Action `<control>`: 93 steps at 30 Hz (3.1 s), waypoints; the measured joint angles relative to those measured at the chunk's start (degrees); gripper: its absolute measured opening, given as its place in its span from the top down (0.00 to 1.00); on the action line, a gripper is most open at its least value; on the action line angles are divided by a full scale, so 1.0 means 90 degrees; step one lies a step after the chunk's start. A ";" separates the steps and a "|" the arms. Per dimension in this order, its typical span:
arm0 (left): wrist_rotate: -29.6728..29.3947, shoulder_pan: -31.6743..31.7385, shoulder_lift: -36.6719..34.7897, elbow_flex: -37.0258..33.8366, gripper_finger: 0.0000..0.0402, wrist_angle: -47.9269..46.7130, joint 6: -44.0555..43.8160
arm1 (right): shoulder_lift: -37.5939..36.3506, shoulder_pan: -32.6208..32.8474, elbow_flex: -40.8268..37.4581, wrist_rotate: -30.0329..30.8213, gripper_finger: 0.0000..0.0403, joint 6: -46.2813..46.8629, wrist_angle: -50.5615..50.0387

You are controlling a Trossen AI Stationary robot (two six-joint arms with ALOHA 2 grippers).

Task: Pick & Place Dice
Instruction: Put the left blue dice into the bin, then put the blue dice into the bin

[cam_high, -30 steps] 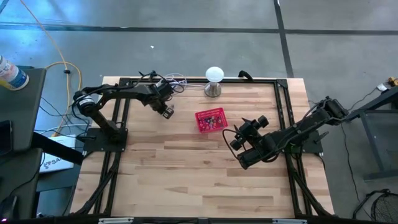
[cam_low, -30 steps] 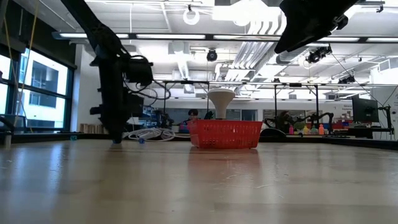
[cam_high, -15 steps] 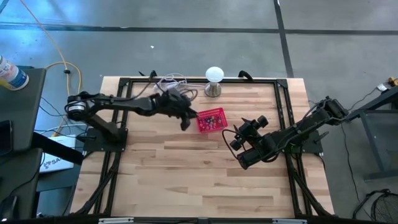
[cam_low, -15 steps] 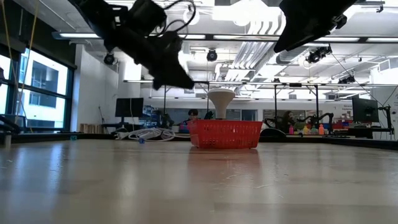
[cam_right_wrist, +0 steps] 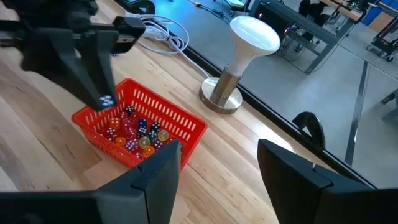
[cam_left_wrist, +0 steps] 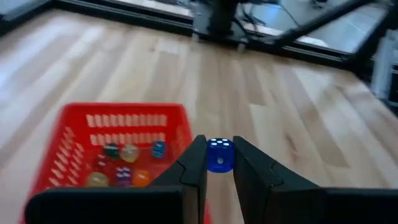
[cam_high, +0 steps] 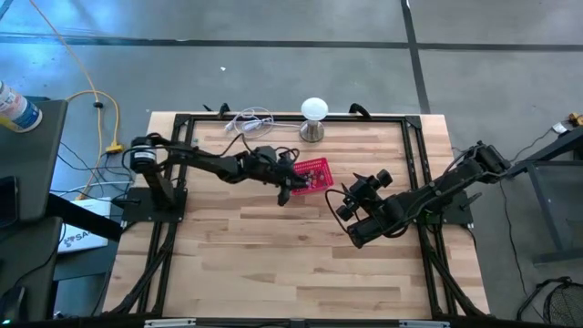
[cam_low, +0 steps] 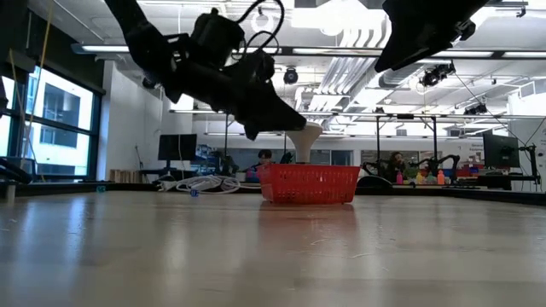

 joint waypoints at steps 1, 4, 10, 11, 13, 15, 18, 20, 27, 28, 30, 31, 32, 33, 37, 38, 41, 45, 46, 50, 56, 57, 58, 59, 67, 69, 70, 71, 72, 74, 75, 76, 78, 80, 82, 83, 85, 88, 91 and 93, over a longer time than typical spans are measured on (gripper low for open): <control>-0.0134 0.0021 0.0050 0.0001 0.88 0.0067 0.0000 | 0.0000 0.0000 0.0001 -0.0003 0.49 0.0000 0.0001; -0.0597 0.0038 0.0127 0.0002 0.86 0.0071 -0.0008 | 0.0000 0.0000 0.0000 -0.0006 0.49 -0.0002 0.0002; -0.1015 0.0036 0.0216 0.0002 0.81 0.0161 0.0055 | 0.0000 0.0001 0.0001 -0.0010 0.49 -0.0062 0.0001; -0.1014 0.0036 0.0214 0.0002 0.80 0.0174 0.0115 | 0.0000 0.0001 0.0002 -0.0010 0.49 -0.0107 0.0002; -0.1017 0.0019 0.0214 0.0002 0.79 0.0157 0.0287 | 0.0000 0.0002 0.0000 -0.0008 0.49 -0.0144 0.0002; -0.1057 -0.0017 0.0214 0.0002 0.78 0.0155 0.0408 | 0.0031 0.0000 0.0000 0.0001 0.49 -0.0155 0.0002; -0.1227 -0.0093 0.0214 0.0002 0.74 0.0150 0.0527 | 0.0118 0.0003 0.0000 0.0060 0.49 -0.0160 0.0002; -0.1423 -0.0159 0.0214 0.0002 0.70 0.0152 0.0635 | 0.0224 -0.0016 0.0002 0.0069 0.49 -0.0160 0.0003; -0.2116 -0.0392 0.0210 0.0002 0.57 0.0174 0.1036 | 0.0516 -0.0089 0.0000 0.0005 0.49 -0.0165 -0.0027; -0.2142 -0.0417 0.0189 0.0002 0.56 0.0159 0.0969 | 0.0520 -0.0086 0.0000 0.0003 0.49 -0.0177 -0.0027; -0.2110 -0.0454 0.0154 0.0005 0.56 0.0082 0.0662 | 0.0508 -0.0083 0.0000 0.0002 0.49 -0.0177 -0.0036; -0.2070 -0.0457 0.0094 0.0007 0.56 -0.0092 0.0553 | 0.0508 -0.0082 0.0000 -0.0005 0.49 -0.0177 -0.0036; -0.2044 -0.0457 0.0035 0.0000 0.55 -0.0309 0.0507 | 0.0510 -0.0067 0.0000 -0.0014 0.49 -0.0177 -0.0043; -0.2046 -0.0455 -0.0019 0.0002 0.55 -0.0474 0.0509 | 0.0510 -0.0042 0.0000 -0.0029 0.49 -0.0177 -0.0052; -0.2625 -0.0436 -0.0535 0.0000 0.55 -0.1602 0.0029 | 0.0510 0.0017 0.0000 -0.0041 0.49 -0.0296 -0.0071; -0.2870 -0.0419 -0.0732 0.0000 0.55 -0.1953 -0.0194 | 0.0510 0.0017 0.0000 -0.0048 0.49 -0.0320 -0.0073; -0.3461 -0.0384 -0.1327 0.0000 0.55 -0.2863 -0.0363 | 0.0510 0.0015 0.0000 -0.0024 0.49 -0.0325 -0.0075; -0.4332 -0.0379 -0.1848 0.0003 0.55 -0.3642 -0.1149 | 0.0509 0.0012 0.0000 0.0136 0.49 -0.0330 -0.0090; -0.4566 -0.0352 -0.1889 0.0005 0.55 -0.3879 -0.1478 | 0.0510 0.0012 0.0000 0.0163 0.49 -0.0330 -0.0092; -0.4926 -0.0050 -0.1852 0.0005 0.55 -0.5077 -0.2849 | 0.0510 0.0002 0.0000 0.0177 0.49 -0.0330 -0.0095; -0.4647 0.0486 -0.1647 -0.0005 0.55 -0.5928 -0.3831 | 0.0510 0.0002 0.0000 0.0175 0.49 -0.0330 -0.0097; -0.4661 0.0525 -0.1615 -0.0005 0.55 -0.5916 -0.3840 | 0.0510 0.0002 0.0000 0.0177 0.49 -0.0330 -0.0097; -0.4675 0.0555 -0.1577 -0.0005 0.55 -0.5858 -0.3858 | 0.0510 0.0002 0.0000 0.0176 0.49 -0.0333 -0.0097; -0.4674 0.0586 -0.1544 -0.0005 0.55 -0.5865 -0.3896 | 0.0510 0.0002 0.0000 0.0168 0.49 -0.0333 -0.0097; -0.4703 0.1003 -0.1001 -0.0005 0.55 -0.5861 -0.4037 | 0.0510 0.0002 0.0000 0.0114 0.49 -0.0324 -0.0114; -0.4779 0.1091 -0.0798 -0.0005 0.55 -0.5796 -0.3985 | 0.0510 0.0002 0.0000 0.0114 0.49 -0.0323 -0.0109; -0.4781 0.1140 -0.0699 -0.0005 0.55 -0.5774 -0.3982 | 0.0510 0.0002 0.0000 0.0112 0.49 -0.0321 -0.0107; -0.4782 0.1186 -0.0592 -0.0007 0.55 -0.5722 -0.3976 | 0.0510 0.0002 0.0000 0.0110 0.49 -0.0321 -0.0107; -0.4765 0.1218 -0.0487 -0.0007 0.55 -0.5596 -0.3963 | 0.0508 0.0002 0.0000 0.0103 0.49 -0.0321 -0.0098; -0.4733 0.1281 -0.0301 -0.0010 0.55 -0.5397 -0.3833 | 0.0510 0.0002 0.0000 0.0021 0.49 -0.0323 -0.0091; -0.4721 0.1298 -0.0230 -0.0010 0.55 -0.5292 -0.3797 | 0.0510 0.0002 0.0000 -0.0010 0.49 -0.0323 -0.0079; -0.4710 0.1320 -0.0157 -0.0010 0.55 -0.5197 -0.3775 | 0.0510 0.0002 0.0000 -0.0033 0.49 -0.0323 -0.0075; -0.4732 0.1331 -0.0063 -0.0005 0.55 -0.5119 -0.3776 | 0.0510 0.0002 0.0000 -0.0030 0.49 -0.0323 -0.0073; -0.4765 0.1346 -0.0006 0.0002 0.55 -0.5098 -0.3802 | 0.0510 0.0002 0.0000 -0.0029 0.49 -0.0323 -0.0071; -0.4747 0.1352 0.0039 0.0007 0.55 -0.5099 -0.3822 | 0.0510 0.0002 0.0000 -0.0024 0.49 -0.0323 -0.0070; -0.4704 0.1356 0.0041 0.0010 0.55 -0.5110 -0.3821 | 0.0510 0.0002 0.0000 -0.0022 0.49 -0.0323 -0.0070; -0.4640 0.1362 0.0041 0.0010 0.55 -0.5136 -0.3799 | 0.0510 -0.0002 0.0000 -0.0009 0.49 -0.0325 -0.0070; -0.4637 0.1292 0.0050 0.0010 0.55 -0.5171 -0.3804 | 0.0510 -0.0002 0.0000 0.0014 0.49 -0.0325 -0.0070; -0.4575 0.1249 0.0054 0.0007 0.55 -0.5199 -0.3985 | 0.0510 -0.0002 0.0000 0.0041 0.49 -0.0325 -0.0070; -0.4501 0.1219 0.0054 0.0007 0.55 -0.5211 -0.4079 | 0.0510 -0.0002 0.0000 0.0039 0.49 -0.0325 -0.0070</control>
